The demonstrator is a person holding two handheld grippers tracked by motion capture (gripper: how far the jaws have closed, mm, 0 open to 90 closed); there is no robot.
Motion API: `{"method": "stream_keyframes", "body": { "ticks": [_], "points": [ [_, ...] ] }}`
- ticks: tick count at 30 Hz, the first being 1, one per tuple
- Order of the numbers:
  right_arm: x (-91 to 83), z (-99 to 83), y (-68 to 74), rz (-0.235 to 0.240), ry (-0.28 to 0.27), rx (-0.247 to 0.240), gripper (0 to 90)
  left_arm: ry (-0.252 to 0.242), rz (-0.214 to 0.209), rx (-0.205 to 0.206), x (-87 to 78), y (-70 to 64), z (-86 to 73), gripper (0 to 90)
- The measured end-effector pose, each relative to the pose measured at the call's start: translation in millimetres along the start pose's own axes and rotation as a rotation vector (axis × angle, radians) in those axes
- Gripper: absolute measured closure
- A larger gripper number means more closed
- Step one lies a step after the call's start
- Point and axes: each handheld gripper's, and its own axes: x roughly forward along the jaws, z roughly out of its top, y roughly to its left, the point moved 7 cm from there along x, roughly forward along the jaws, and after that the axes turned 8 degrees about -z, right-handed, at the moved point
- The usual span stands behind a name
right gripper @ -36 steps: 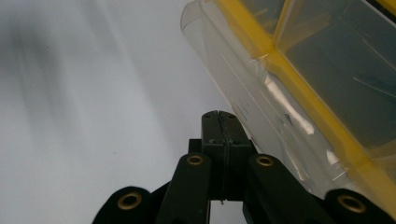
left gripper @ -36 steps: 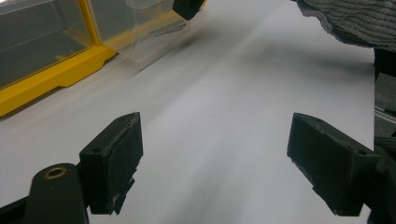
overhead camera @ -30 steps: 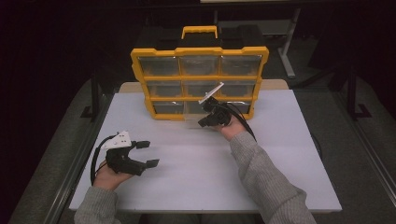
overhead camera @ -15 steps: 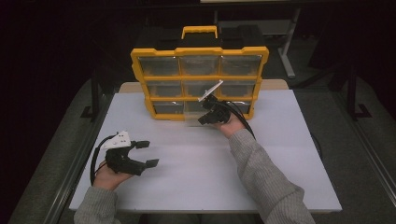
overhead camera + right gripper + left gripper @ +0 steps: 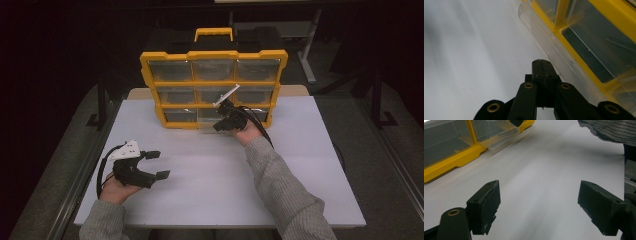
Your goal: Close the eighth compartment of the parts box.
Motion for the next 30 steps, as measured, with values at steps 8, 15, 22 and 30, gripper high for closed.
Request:
{"method": "stream_keyframes", "body": {
  "ticks": [8,15,22,30],
  "points": [
    [0.4,0.7,-3.1,-0.01,-0.004,0.001,88.7,0.002,0.001,0.0,-0.2,0.2,-0.2,18.0],
    [0.8,1.1,-7.2,-0.023,-0.002,0.01,88.7,0.005,0.005,0.004,-1.3,1.1,-0.4,18.0],
    [1.1,2.5,-9.0,-0.026,-0.004,0.027,88.7,0.004,0.004,-0.001,-1.1,0.8,-0.8,18.0],
    [1.2,2.7,-13.2,-0.049,0.0,0.021,88.7,0.005,0.004,0.0,-1.1,1.0,-1.2,18.1]
  ]
}}
